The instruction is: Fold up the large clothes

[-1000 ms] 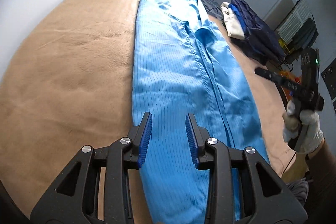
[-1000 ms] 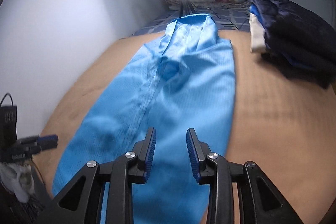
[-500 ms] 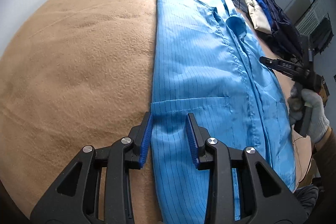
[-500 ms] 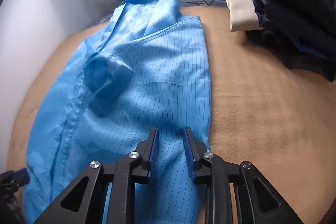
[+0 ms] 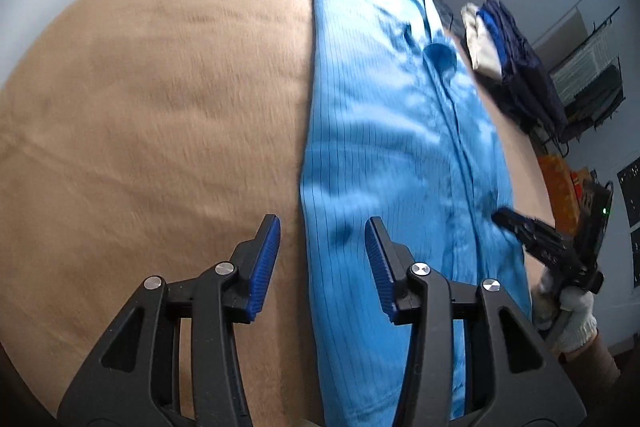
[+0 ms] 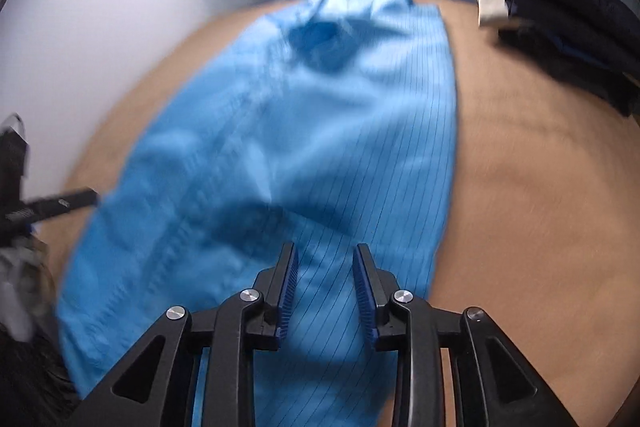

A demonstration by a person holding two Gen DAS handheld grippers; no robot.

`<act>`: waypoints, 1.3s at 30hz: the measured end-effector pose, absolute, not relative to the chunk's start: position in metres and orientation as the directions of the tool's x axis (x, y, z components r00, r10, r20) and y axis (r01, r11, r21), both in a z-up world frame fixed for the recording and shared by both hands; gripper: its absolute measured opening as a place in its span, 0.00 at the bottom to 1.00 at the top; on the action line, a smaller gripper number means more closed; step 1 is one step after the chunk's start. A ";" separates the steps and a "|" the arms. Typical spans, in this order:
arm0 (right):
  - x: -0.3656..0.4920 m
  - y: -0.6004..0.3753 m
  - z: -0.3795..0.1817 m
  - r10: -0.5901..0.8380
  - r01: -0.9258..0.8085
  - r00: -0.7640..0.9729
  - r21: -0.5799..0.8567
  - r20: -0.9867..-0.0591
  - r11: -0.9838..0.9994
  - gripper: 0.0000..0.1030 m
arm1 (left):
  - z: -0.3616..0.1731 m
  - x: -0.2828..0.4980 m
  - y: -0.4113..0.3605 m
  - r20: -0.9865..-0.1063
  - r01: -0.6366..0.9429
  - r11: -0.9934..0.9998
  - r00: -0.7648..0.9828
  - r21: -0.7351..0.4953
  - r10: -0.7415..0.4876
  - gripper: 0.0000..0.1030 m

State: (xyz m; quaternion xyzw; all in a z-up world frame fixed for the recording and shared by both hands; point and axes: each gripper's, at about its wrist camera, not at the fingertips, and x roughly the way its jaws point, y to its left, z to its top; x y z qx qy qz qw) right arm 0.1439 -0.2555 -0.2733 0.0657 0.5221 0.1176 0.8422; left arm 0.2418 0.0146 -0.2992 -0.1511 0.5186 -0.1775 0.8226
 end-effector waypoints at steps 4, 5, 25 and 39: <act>0.138 -0.249 -0.268 0.218 -0.119 0.437 0.185 -0.873 0.976 0.37 | -0.301 0.231 0.012 -0.813 0.145 0.900 0.388 -0.412 -0.435 0.43; 0.136 -0.254 -0.262 0.232 -0.109 0.435 0.205 -0.870 0.973 0.40 | -0.299 0.227 0.016 -0.804 0.138 0.889 0.385 -0.436 -0.454 0.43; 0.030 -0.312 -0.291 0.725 0.077 0.314 0.778 -0.613 0.624 0.41 | -0.328 0.172 0.017 -0.658 0.038 0.669 0.147 -0.742 -0.738 0.29; 0.050 -0.299 -0.280 0.821 0.026 0.364 0.886 -0.440 0.463 0.02 | -0.292 0.185 0.014 -0.511 0.062 0.527 0.172 -0.848 -0.842 0.06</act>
